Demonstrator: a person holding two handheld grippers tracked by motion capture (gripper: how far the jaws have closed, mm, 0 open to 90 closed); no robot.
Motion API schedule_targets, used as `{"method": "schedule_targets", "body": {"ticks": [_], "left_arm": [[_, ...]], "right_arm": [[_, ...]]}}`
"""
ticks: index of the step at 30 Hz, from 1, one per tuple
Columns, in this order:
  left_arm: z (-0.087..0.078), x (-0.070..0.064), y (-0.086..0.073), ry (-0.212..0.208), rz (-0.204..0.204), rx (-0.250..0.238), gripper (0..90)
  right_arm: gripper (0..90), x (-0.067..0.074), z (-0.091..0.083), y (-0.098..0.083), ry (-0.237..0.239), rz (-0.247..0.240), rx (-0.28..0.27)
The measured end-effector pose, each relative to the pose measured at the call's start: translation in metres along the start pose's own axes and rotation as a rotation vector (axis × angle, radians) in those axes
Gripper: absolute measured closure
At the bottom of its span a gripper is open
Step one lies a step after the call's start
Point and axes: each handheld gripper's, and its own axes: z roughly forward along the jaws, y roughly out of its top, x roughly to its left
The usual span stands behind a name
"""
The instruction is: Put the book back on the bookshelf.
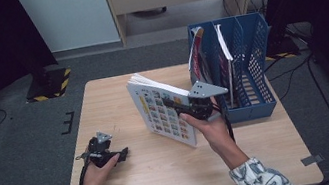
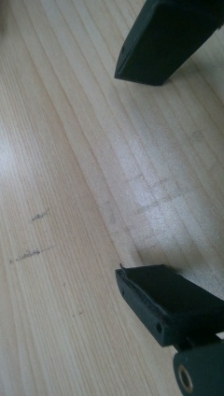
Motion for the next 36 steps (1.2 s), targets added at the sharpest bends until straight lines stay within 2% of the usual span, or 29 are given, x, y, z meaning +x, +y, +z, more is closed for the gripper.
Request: {"method": "schedule_targets", "body": {"ticks": [23, 36], "left_arm": [[0.002, 0.001, -0.003, -0.005, -0.009, -0.025, 2.3], [0.003, 0.001, -0.003, -0.003, -0.011, -0.032, 1.7]], "right_arm": [[73.9, -0.003, -0.025, 0.001, 0.003, 0.015, 0.001], [73.9, -0.007, -0.047, 0.000, -0.006, 0.018, 0.014]]}}
